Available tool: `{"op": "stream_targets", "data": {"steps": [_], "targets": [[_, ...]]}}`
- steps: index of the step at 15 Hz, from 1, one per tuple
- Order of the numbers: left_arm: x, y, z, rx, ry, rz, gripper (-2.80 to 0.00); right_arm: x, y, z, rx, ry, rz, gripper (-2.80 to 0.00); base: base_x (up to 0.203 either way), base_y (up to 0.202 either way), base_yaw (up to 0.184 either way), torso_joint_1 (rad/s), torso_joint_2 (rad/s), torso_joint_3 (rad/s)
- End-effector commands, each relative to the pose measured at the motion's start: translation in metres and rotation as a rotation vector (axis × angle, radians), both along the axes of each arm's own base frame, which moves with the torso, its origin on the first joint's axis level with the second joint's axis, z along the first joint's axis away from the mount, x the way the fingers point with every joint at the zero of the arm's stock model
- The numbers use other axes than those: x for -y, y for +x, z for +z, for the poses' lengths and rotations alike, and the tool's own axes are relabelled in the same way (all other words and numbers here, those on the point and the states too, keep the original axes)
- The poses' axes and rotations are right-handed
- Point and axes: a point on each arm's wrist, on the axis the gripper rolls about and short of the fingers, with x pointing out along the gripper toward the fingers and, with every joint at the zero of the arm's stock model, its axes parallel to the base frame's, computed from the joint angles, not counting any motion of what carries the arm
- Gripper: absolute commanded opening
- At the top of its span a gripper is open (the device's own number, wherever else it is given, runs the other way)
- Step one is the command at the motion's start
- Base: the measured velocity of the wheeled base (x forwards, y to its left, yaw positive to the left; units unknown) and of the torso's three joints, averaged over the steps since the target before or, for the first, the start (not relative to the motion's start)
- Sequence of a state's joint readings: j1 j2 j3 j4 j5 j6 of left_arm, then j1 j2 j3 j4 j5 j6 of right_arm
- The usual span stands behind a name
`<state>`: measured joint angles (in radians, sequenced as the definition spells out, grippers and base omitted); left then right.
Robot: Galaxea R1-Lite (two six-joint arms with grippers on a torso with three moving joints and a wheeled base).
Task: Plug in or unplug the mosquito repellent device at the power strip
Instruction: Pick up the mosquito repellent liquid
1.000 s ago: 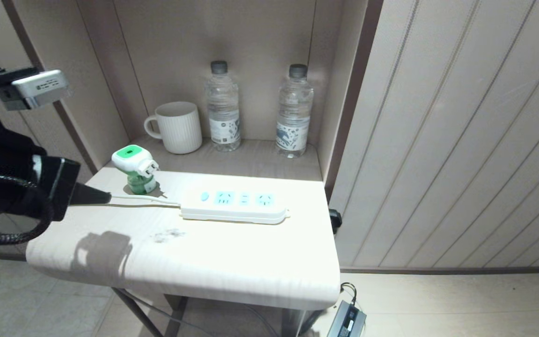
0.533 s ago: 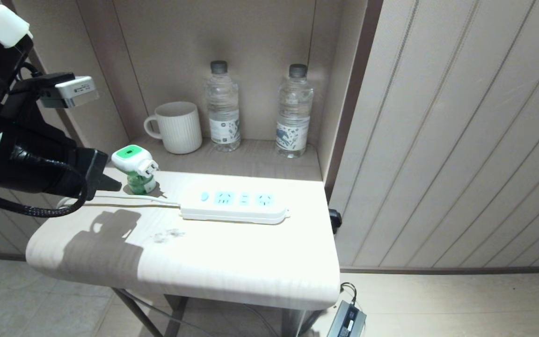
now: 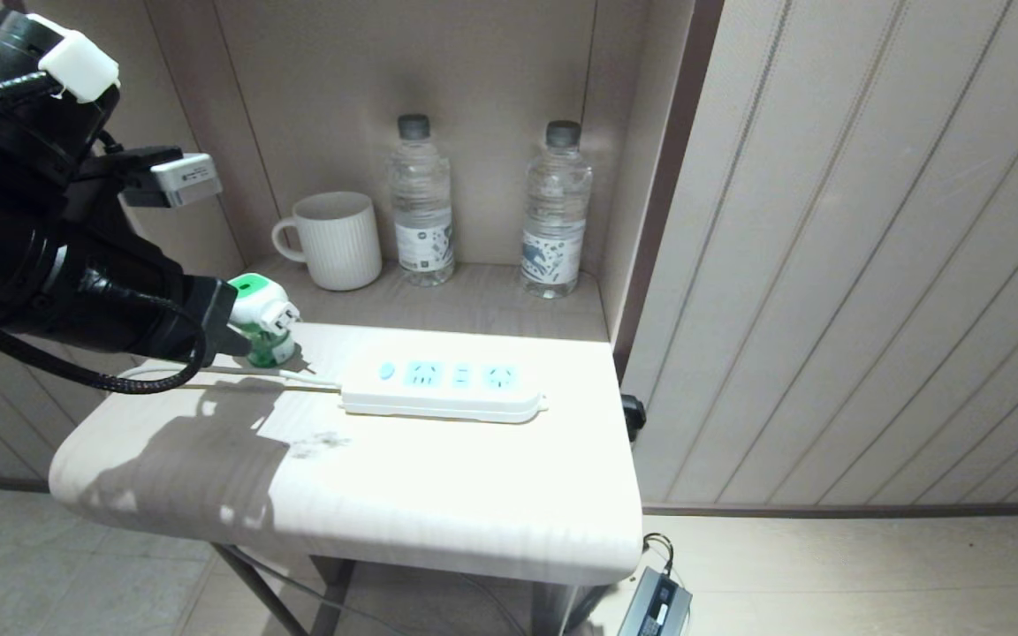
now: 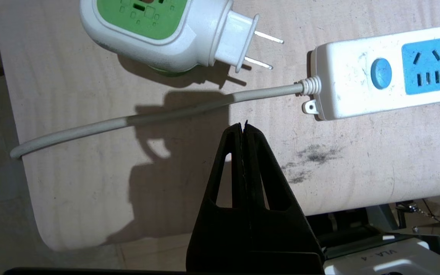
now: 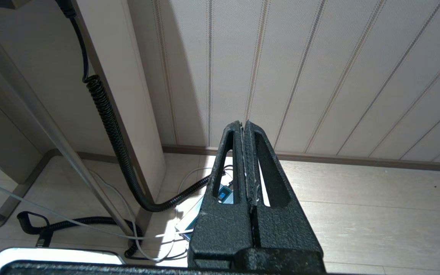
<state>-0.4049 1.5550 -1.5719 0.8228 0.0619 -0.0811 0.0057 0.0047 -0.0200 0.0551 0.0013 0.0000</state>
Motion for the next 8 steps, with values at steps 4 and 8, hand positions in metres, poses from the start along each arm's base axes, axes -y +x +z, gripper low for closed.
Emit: {"op": "stream_targets", "data": {"steps": [4, 8], "targets": [[0.008, 0.019, -0.008, -0.027, 0.012, -0.001, -2.8, 0.0, 0.0, 0.0, -0.002, 0.0, 0.001, -2.8, 0.0, 0.0, 0.0, 0.0, 0.0, 0.0], [0.011, 0.024, -0.002, -0.007, -0.004, -0.006, -2.8, 0.0, 0.0, 0.0, -0.002, 0.003, 0.001, -2.8, 0.0, 0.0, 0.0, 0.0, 0.0, 0.0]]}}
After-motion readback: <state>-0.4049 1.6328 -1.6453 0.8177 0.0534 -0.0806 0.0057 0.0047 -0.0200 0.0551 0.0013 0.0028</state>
